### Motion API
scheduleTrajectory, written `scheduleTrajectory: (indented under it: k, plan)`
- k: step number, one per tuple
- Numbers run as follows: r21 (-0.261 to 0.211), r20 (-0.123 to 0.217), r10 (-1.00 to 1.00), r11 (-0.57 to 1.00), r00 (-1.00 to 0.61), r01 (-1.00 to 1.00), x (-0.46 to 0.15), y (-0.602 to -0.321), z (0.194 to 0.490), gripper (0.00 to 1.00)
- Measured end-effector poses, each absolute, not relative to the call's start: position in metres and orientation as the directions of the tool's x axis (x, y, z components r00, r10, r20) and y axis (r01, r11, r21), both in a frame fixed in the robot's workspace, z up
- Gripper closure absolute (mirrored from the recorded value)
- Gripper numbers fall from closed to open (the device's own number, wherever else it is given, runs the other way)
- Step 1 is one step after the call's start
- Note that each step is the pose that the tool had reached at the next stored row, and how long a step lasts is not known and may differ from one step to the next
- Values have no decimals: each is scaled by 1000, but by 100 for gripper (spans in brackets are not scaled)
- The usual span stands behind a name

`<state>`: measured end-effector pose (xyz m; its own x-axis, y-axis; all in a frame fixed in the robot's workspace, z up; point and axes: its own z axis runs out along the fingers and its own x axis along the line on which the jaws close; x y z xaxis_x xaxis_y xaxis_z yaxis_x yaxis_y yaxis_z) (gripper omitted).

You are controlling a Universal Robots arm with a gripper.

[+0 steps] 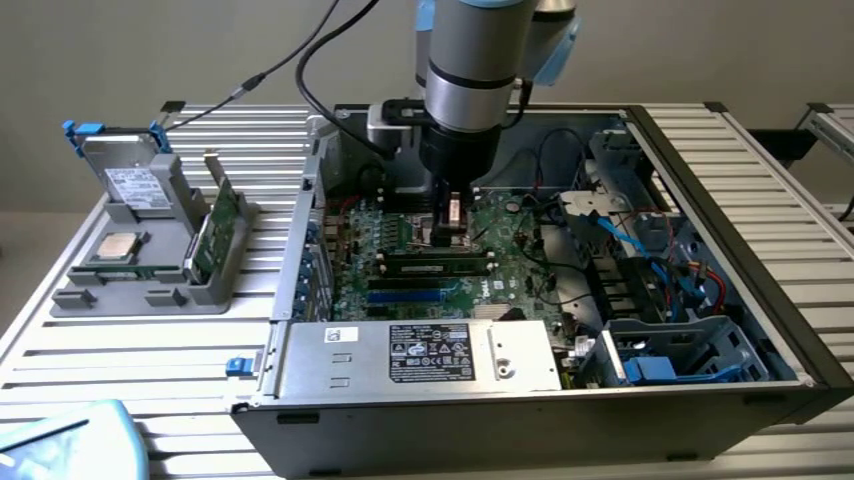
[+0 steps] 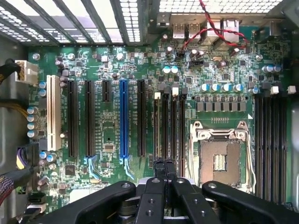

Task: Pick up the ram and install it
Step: 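Press down the ram until it locks into place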

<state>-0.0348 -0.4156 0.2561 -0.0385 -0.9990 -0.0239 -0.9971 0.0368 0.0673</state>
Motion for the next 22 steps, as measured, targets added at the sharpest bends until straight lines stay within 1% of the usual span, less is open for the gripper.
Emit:
scheduleTrajectory:
  k: [11, 14, 19, 22]
  plan:
    - [62, -25, -980, 198, -200, -978, -35, -416, 256, 89]
    - [52, -23, -973, 227, -229, -972, -35, -416, 256, 89]
    - [24, -7, -964, 267, -267, -964, -35, -416, 256, 89]
    - [17, -2, -955, 298, -298, -954, -35, -416, 256, 89]
